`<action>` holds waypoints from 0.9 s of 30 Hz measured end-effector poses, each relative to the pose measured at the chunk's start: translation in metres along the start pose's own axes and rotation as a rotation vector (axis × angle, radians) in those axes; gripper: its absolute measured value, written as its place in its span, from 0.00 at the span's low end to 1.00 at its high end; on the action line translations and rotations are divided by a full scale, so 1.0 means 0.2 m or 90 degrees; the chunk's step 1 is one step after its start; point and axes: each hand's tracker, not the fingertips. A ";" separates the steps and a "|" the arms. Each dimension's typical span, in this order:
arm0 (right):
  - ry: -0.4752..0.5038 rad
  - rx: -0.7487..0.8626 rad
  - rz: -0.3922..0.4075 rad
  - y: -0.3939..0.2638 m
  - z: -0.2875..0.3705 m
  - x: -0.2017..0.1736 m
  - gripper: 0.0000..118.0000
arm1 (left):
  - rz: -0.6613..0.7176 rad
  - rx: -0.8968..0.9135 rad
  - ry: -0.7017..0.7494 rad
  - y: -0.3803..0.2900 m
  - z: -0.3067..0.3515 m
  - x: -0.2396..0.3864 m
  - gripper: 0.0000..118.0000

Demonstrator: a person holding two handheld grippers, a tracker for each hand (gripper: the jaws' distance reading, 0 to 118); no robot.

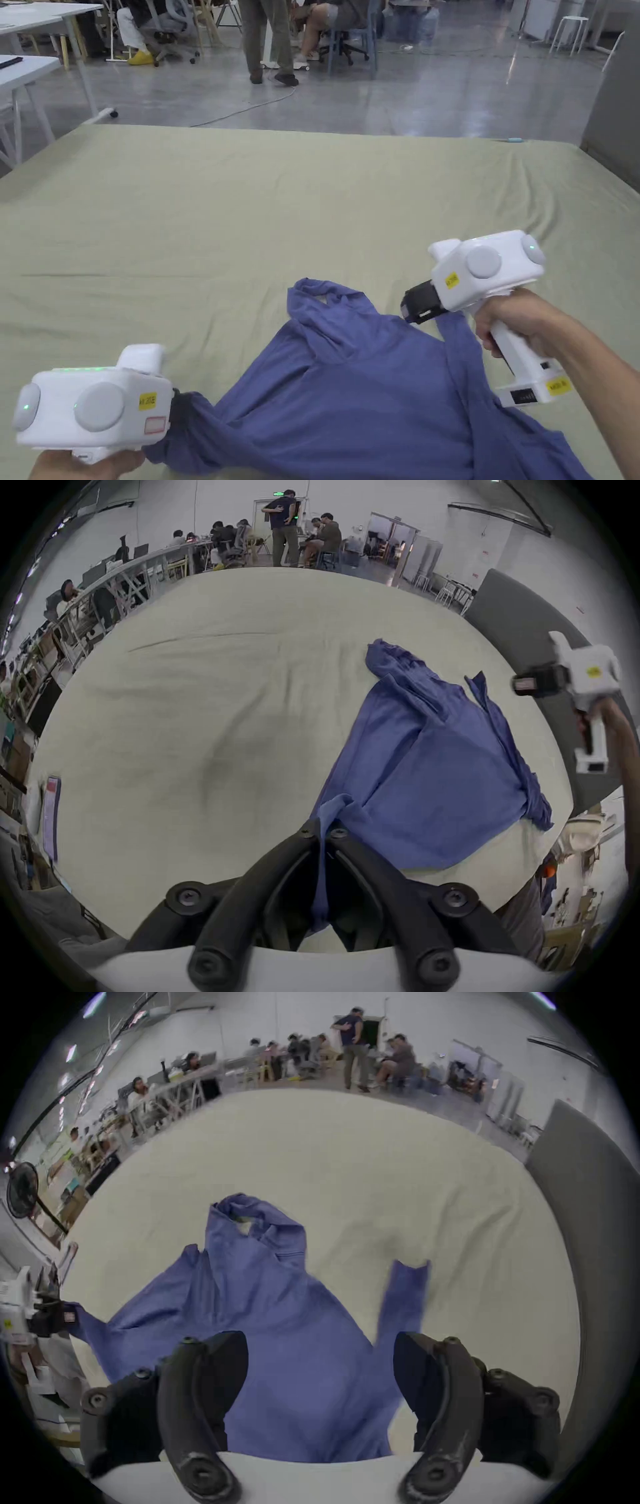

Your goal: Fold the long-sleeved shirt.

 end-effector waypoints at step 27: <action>-0.082 -0.018 0.047 0.38 0.24 0.06 0.00 | -0.002 0.129 -0.020 0.61 0.21 0.02 0.00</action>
